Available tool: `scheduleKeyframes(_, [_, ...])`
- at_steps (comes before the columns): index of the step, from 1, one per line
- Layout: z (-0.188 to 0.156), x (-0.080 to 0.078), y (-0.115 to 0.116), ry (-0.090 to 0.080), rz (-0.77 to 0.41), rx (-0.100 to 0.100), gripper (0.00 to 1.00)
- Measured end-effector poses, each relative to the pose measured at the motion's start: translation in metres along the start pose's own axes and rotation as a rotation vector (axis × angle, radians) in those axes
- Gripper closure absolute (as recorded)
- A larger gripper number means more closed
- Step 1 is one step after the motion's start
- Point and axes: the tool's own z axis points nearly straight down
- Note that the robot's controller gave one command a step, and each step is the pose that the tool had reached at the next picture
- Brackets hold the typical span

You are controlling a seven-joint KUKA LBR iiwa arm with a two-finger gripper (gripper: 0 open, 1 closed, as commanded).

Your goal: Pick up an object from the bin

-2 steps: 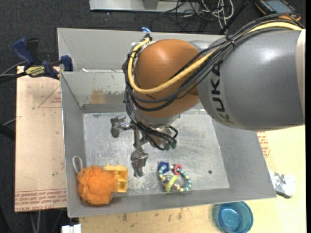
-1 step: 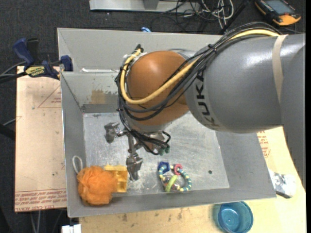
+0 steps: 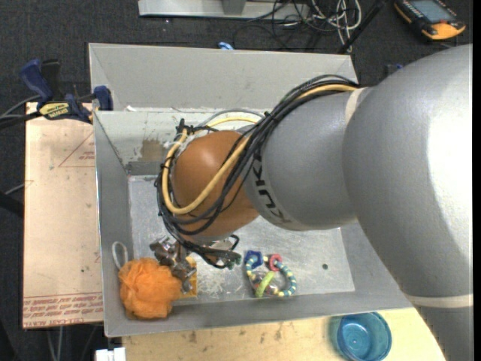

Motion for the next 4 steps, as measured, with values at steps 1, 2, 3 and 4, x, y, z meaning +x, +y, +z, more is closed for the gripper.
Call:
scheduleKeyframes(1, [0.000, 0.000, 0.000, 0.000, 0.000, 0.000, 1.00])
scheduleKeyframes(2, [-0.009, -0.003, 0.006, 0.008, -0.075, -0.002, 1.00])
scheduleKeyframes(3, [-0.022, -0.027, 0.001, 0.013, -0.103, -0.007, 0.00])
scheduleKeyframes(4, [-0.021, -0.026, 0.001, 0.015, -0.102, -0.008, 0.00])
